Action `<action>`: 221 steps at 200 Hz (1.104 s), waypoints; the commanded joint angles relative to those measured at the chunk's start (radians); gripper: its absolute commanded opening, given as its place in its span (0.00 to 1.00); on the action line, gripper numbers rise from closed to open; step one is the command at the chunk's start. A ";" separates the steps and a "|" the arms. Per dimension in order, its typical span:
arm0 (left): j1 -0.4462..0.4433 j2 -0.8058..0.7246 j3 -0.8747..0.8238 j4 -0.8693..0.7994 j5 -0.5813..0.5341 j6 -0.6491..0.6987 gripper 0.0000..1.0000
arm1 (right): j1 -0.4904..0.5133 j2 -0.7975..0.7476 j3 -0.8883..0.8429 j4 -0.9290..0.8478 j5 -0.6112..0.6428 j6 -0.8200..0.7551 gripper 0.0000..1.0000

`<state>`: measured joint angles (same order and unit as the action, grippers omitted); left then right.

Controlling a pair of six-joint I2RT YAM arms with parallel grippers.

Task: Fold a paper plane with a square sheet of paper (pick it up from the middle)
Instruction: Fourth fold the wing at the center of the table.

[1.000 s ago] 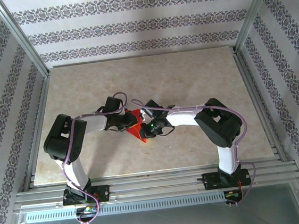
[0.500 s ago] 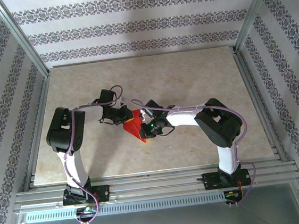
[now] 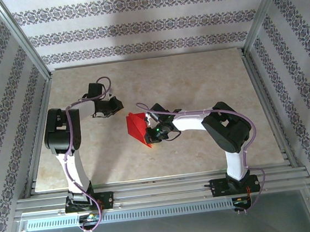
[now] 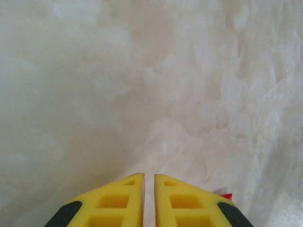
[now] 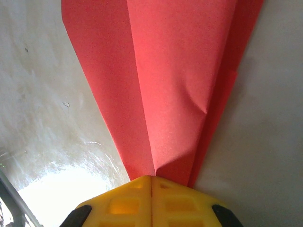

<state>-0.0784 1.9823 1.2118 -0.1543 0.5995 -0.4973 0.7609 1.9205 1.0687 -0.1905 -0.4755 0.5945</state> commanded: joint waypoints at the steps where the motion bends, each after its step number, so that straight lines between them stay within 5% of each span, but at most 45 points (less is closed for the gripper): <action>1: -0.024 -0.119 -0.022 -0.051 -0.001 -0.006 0.14 | -0.002 0.067 -0.068 -0.183 0.074 -0.019 0.07; 36: -0.088 -0.229 -0.144 -0.003 0.047 -0.059 0.13 | -0.003 0.071 -0.066 -0.186 0.064 -0.021 0.07; 91: -0.221 -0.194 -0.241 0.076 0.066 -0.129 0.11 | -0.001 0.078 -0.057 -0.190 0.060 -0.016 0.08; 221: -0.223 -0.097 -0.207 0.022 -0.067 -0.109 0.08 | -0.006 0.055 -0.058 -0.173 0.033 -0.030 0.08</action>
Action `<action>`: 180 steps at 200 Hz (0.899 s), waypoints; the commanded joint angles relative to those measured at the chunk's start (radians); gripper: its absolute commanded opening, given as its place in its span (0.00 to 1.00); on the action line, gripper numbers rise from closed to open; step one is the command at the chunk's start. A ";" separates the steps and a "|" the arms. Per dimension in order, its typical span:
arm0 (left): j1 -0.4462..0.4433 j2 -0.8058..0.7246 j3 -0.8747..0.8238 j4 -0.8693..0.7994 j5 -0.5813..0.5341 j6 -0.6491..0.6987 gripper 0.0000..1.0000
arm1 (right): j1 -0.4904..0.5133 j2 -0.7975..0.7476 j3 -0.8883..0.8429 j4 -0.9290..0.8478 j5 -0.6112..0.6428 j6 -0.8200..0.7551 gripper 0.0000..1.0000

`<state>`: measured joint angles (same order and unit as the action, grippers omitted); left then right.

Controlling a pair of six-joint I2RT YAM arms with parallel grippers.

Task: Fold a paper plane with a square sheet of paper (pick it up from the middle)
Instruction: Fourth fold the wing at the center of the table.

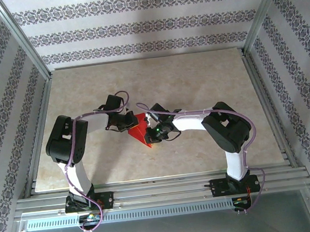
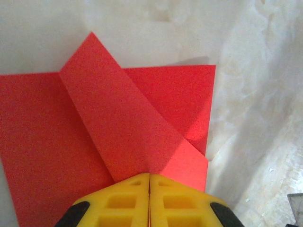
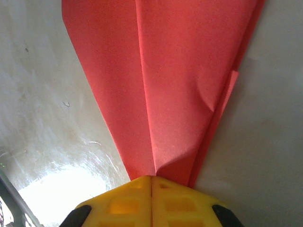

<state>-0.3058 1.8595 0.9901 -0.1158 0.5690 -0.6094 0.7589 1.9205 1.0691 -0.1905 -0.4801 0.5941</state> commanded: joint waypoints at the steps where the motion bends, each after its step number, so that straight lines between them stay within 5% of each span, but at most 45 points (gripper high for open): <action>1: 0.003 0.026 0.014 -0.018 -0.037 0.004 0.08 | -0.005 0.053 -0.058 -0.172 0.036 -0.029 0.08; 69: 0.002 0.036 -0.002 -0.085 -0.078 0.005 0.08 | -0.009 -0.106 0.038 -0.023 -0.081 -0.014 0.11; 180: 0.002 0.064 0.019 -0.141 -0.107 -0.017 0.07 | -0.012 0.111 0.227 -0.094 0.050 -0.022 0.01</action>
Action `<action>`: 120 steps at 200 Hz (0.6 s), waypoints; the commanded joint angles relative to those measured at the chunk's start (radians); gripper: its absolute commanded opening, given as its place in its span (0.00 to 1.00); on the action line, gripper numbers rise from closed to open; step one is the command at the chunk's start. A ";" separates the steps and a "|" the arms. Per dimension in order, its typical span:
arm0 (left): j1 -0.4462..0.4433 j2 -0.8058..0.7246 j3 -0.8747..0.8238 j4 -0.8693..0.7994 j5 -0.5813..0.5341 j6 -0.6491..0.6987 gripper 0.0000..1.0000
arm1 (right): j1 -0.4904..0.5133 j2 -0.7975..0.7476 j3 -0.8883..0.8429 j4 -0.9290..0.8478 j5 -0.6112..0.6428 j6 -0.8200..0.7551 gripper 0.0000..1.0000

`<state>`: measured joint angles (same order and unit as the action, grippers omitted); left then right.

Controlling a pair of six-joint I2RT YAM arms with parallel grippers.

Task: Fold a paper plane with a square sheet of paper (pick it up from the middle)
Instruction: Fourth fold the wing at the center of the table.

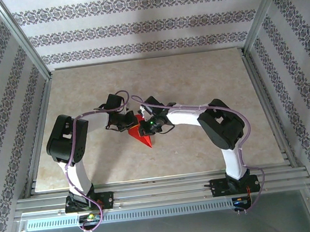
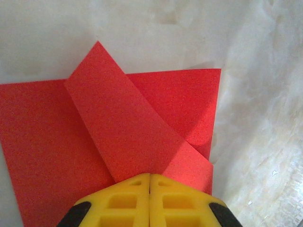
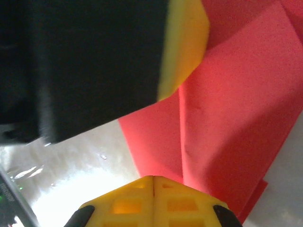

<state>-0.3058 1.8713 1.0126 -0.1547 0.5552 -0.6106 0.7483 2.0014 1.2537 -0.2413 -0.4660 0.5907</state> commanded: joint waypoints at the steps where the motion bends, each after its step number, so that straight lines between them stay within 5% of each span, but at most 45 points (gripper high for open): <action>1: 0.002 0.052 -0.003 -0.102 -0.094 -0.016 0.07 | -0.001 0.031 0.043 -0.044 0.036 -0.018 0.02; 120: 0.002 0.094 0.035 -0.237 -0.216 -0.028 0.04 | -0.007 0.024 -0.060 -0.065 -0.026 -0.028 0.00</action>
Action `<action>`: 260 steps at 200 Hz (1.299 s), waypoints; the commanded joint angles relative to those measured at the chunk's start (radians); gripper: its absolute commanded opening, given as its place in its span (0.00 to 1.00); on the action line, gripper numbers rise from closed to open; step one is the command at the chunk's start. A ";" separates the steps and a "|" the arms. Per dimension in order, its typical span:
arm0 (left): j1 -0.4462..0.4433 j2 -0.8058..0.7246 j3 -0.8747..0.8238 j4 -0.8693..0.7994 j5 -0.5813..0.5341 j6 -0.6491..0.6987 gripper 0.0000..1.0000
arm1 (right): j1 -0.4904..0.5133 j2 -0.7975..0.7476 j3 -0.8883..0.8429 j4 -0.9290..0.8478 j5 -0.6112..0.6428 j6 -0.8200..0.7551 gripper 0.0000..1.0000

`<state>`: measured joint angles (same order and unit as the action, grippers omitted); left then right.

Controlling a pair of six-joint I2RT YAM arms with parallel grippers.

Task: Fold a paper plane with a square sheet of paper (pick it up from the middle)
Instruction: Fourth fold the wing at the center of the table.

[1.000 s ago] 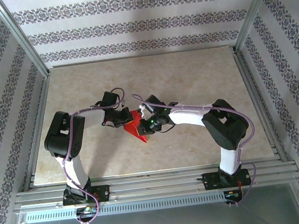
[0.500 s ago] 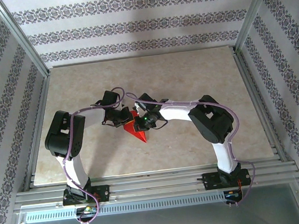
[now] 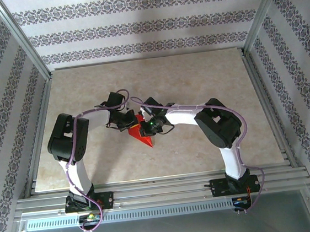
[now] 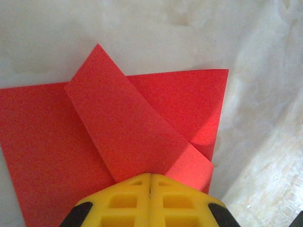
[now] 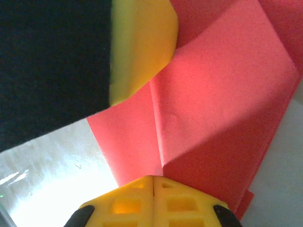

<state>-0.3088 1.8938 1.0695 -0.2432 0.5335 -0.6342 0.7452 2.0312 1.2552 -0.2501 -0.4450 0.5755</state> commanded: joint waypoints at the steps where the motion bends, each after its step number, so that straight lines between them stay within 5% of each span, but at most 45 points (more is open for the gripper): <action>1: 0.006 0.072 -0.021 -0.149 -0.194 -0.004 0.04 | -0.004 -0.007 -0.063 -0.056 -0.049 -0.013 0.00; 194: 0.004 0.084 0.004 -0.203 -0.244 0.011 0.04 | -0.004 -0.241 -0.364 -0.042 -0.097 0.024 0.01; 228: -0.004 0.044 0.036 -0.172 -0.152 0.009 0.05 | -0.008 -0.341 -0.360 0.034 -0.046 0.020 0.04; 260: -0.004 -0.070 0.065 -0.085 -0.014 -0.046 0.18 | -0.028 -0.417 -0.340 0.088 0.061 -0.005 0.16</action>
<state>-0.3141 1.9015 1.1225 -0.3119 0.4973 -0.6384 0.7345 1.6772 0.8928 -0.2115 -0.4786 0.5945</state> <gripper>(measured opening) 0.130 0.108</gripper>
